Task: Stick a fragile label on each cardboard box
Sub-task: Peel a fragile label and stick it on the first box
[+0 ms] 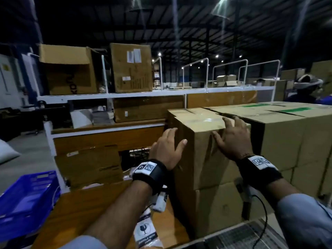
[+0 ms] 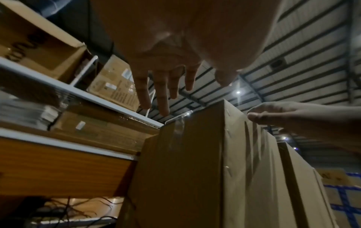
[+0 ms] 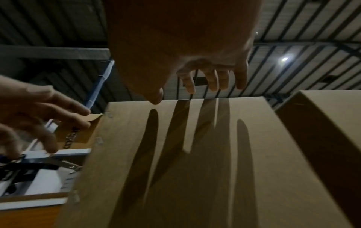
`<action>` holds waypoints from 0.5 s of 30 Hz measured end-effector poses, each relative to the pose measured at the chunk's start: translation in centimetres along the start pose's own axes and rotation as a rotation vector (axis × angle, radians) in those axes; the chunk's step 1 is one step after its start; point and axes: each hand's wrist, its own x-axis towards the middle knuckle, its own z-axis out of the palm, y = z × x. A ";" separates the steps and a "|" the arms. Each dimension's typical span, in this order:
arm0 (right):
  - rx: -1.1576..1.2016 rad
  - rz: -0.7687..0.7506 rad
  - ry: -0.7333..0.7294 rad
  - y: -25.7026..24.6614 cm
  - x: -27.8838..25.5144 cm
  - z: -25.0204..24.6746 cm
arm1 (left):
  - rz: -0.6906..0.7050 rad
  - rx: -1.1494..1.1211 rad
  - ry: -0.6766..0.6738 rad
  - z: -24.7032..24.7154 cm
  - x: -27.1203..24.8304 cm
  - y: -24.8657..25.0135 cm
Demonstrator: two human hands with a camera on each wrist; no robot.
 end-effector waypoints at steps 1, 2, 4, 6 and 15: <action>-0.012 0.037 -0.047 1.1 0.2 0.0 | -0.047 -0.032 -0.040 0.8 0.2 0.7; -0.034 0.075 -0.070 2.3 0.4 -0.2 | -0.088 -0.053 -0.068 1.8 0.6 1.4; -0.046 0.098 -0.116 4.6 0.7 0.1 | -0.131 -0.071 -0.110 3.9 0.8 2.2; -0.015 0.118 -0.161 5.8 0.9 0.4 | -0.144 -0.075 -0.115 5.2 1.0 2.9; 0.358 0.164 -0.150 8.1 0.9 2.0 | -0.182 -0.130 -0.105 8.3 1.4 3.0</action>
